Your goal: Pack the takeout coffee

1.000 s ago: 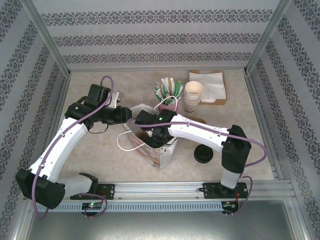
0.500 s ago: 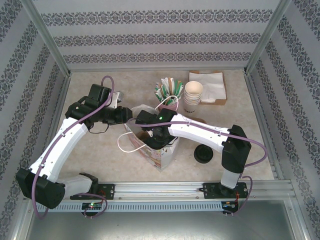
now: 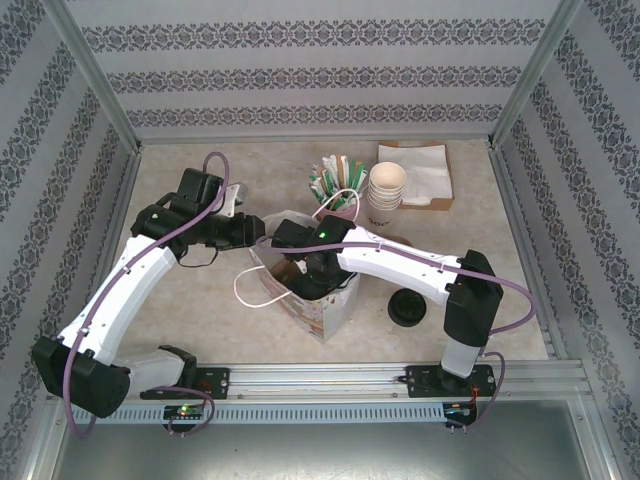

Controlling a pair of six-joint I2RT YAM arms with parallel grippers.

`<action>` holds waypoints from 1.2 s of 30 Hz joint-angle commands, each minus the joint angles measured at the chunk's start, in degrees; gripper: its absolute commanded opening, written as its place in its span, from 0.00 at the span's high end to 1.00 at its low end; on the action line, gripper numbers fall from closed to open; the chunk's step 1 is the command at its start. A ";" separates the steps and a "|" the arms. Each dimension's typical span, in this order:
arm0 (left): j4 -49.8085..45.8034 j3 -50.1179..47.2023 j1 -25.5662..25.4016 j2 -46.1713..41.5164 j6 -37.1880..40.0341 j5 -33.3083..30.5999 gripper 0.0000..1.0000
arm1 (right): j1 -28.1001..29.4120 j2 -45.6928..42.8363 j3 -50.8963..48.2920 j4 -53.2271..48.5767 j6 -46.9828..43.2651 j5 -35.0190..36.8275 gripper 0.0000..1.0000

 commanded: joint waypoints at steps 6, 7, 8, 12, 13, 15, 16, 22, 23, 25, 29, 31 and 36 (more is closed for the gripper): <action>-1.95 1.94 -0.74 0.51 1.02 -1.18 0.61 | -0.53 -2.80 3.55 -3.49 0.86 1.63 0.11; -1.97 1.95 -0.77 0.49 1.02 -1.22 0.61 | -0.56 -2.85 3.87 -3.66 0.86 1.62 0.10; -1.98 2.04 -0.77 0.55 0.97 -1.24 0.62 | -0.55 -2.83 4.14 -3.81 0.86 1.58 0.10; -1.94 2.12 -0.80 0.50 1.02 -1.33 0.61 | -0.53 -3.05 5.28 -4.64 0.88 1.55 0.09; -2.01 2.12 -0.80 0.56 0.96 -1.39 0.61 | -0.54 -3.22 5.58 -4.82 0.86 1.43 0.09; -1.91 2.10 -0.80 0.55 1.06 -1.36 0.62 | -0.39 -3.44 6.18 -5.24 0.86 1.18 0.09; -1.94 2.11 -0.80 0.49 1.04 -1.37 0.61 | -0.40 -3.46 6.58 -5.64 0.83 1.26 0.09; -1.83 2.19 -0.91 0.63 1.01 -1.45 0.61 | -0.10 -4.11 8.19 -7.66 0.77 1.69 0.08; -1.75 2.19 -0.88 0.74 1.01 -1.45 0.61 | -0.04 -4.19 8.24 -7.88 0.77 1.80 0.08; -1.76 2.29 -0.95 0.74 1.02 -1.45 0.61 | 0.04 -4.40 8.36 -8.16 0.77 1.69 0.08; -1.81 2.32 -0.94 0.75 1.00 -1.46 0.61 | 0.08 -4.61 8.98 -8.42 0.89 1.63 0.08; -1.78 2.28 -1.02 0.80 0.87 -1.41 0.61 | 0.15 -4.59 9.20 -8.34 0.92 1.54 0.08; -1.81 2.64 -1.15 0.86 0.80 -1.46 0.61 | 0.18 -4.03 9.30 -8.00 0.86 1.26 0.08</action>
